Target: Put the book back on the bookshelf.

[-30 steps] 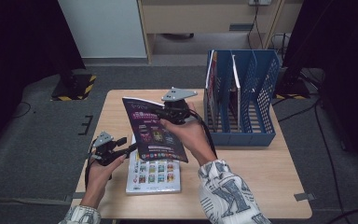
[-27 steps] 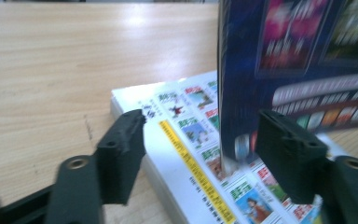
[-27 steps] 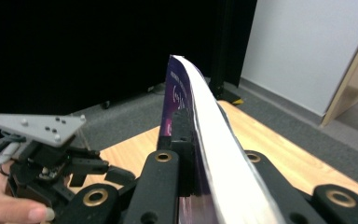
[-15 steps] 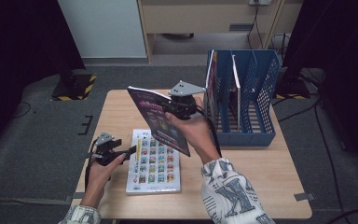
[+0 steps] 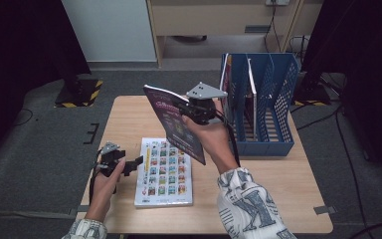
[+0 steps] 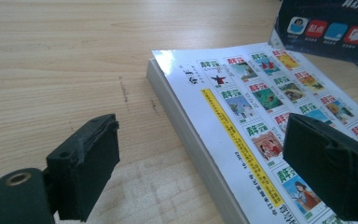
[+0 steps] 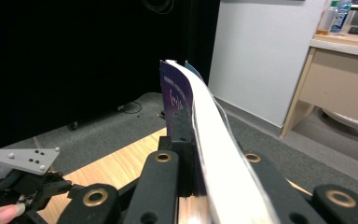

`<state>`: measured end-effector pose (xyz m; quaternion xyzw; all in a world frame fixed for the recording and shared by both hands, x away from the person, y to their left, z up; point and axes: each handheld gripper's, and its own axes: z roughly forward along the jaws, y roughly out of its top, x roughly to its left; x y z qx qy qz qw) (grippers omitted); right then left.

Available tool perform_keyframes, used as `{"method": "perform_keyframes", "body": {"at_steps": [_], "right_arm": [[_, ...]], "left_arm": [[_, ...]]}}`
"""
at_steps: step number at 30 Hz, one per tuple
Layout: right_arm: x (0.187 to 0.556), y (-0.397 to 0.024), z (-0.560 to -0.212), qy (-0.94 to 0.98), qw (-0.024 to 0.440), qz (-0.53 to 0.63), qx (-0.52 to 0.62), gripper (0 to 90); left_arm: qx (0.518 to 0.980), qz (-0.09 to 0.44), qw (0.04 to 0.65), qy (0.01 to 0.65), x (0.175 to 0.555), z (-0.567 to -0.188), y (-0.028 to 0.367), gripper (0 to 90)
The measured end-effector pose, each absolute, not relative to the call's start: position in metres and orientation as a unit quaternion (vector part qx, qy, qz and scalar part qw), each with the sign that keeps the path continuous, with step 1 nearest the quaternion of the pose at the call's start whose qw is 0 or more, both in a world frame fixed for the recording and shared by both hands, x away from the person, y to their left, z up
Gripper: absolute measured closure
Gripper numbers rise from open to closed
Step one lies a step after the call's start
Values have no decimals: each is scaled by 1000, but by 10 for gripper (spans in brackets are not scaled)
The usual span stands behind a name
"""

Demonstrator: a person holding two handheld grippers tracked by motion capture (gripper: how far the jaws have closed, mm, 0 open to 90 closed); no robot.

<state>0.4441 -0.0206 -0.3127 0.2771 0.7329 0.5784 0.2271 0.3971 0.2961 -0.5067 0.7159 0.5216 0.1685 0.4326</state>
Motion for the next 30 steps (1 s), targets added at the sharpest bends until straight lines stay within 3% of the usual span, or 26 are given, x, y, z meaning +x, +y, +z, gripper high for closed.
{"method": "perform_keyframes", "body": {"at_steps": [30], "right_arm": [[426,-72,-322,713,247,584,300,841]], "left_arm": [[737,220,359,530,397,-518,313,103]]}}
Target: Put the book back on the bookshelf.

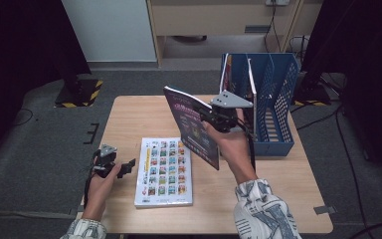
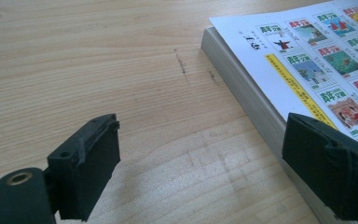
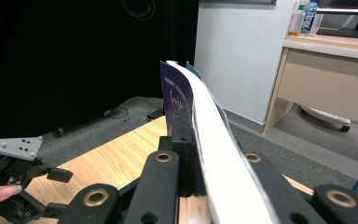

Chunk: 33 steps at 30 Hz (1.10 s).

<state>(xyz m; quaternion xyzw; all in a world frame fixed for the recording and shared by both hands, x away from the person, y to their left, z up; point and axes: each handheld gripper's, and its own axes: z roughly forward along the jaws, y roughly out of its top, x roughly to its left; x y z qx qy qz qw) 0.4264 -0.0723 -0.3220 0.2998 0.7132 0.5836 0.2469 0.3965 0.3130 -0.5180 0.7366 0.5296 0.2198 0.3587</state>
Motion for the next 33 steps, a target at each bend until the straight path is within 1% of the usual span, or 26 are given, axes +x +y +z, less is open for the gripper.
{"method": "perform_keyframes", "body": {"at_steps": [5,13,22,26,33], "right_arm": [[424,-80,-319,710,250,586,299,840],[420,-88,-321,712,251,584,298,840],[419,-98,-323,718,243,584,291,841],[417,-106,-327,714,236,592,291,841],[402,-128,-328,711,233,598,287,841]], "left_arm": [[746,218,343,527,398,-523,315,104],[747,225,336,528,398,-526,319,92],[761,225,316,520,395,-535,324,79],[759,229,314,522,391,-536,324,75],[751,227,311,536,388,-536,324,64]]}}
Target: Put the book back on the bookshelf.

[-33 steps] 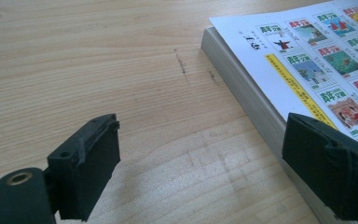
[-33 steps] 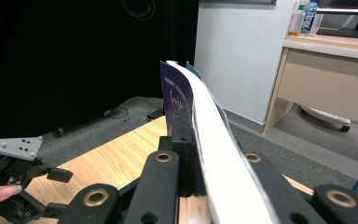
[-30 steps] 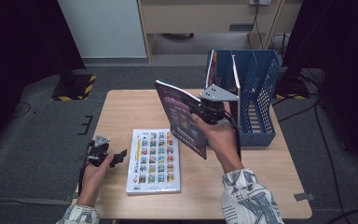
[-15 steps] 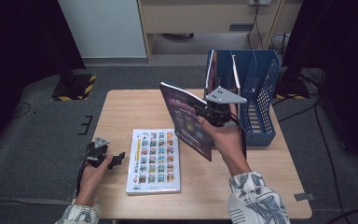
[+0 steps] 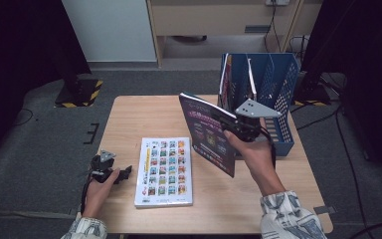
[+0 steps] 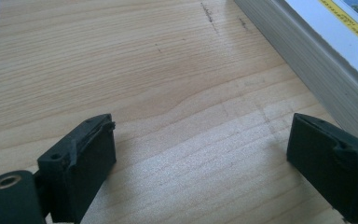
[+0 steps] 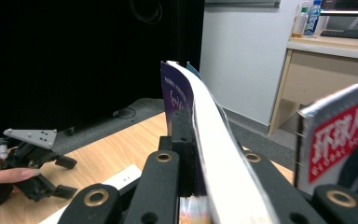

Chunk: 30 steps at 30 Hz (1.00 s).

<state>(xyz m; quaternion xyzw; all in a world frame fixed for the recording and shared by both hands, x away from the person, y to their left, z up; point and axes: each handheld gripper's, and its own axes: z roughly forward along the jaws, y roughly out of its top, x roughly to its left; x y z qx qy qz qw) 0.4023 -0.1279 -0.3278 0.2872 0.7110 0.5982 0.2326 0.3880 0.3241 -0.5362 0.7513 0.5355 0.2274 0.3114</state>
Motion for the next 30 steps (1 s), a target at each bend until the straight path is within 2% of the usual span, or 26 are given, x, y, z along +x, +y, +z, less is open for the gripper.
{"method": "perform_keyframes", "body": {"at_steps": [9,30], "right_arm": [[385,-158,-327,705,247,594,299,840],[371,-208,-331,691,259,590,328,841]], "left_arm": [[753,225,311,535,388,-536,324,52],[750,224,308,542,389,-537,323,23]]}}
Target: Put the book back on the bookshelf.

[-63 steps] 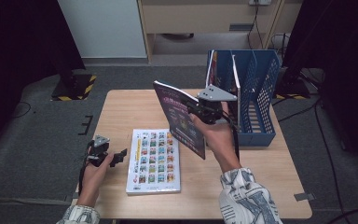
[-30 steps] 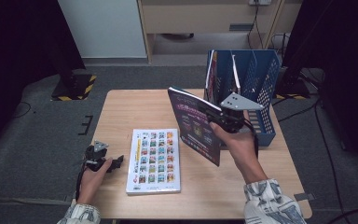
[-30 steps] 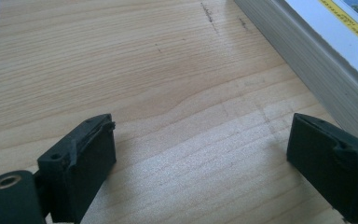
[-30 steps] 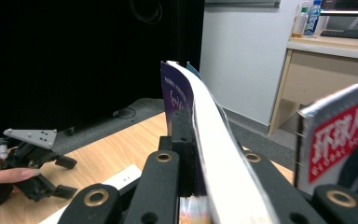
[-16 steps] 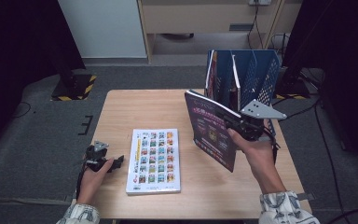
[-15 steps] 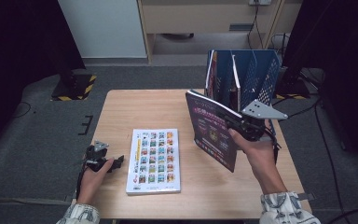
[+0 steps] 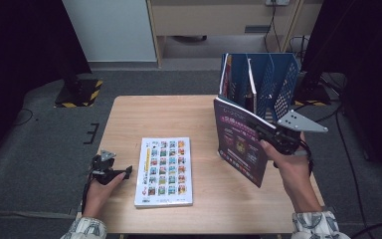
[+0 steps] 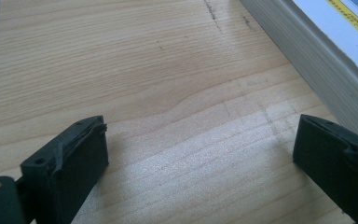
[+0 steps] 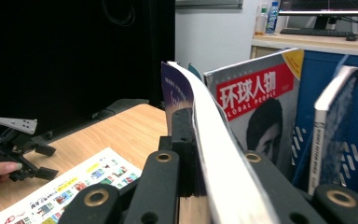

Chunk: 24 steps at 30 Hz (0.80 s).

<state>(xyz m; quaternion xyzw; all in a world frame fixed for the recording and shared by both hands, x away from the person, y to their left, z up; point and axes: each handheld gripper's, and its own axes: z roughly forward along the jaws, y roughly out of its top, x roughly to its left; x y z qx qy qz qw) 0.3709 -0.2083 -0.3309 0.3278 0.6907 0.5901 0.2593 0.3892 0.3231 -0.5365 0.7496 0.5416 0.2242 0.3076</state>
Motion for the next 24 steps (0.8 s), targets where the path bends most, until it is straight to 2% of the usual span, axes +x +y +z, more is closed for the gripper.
{"method": "perform_keyframes", "body": {"at_steps": [24], "right_arm": [[352,-250,-330,675,271,586,357,840]], "left_arm": [[750,222,305,544,389,-537,322,0]]}}
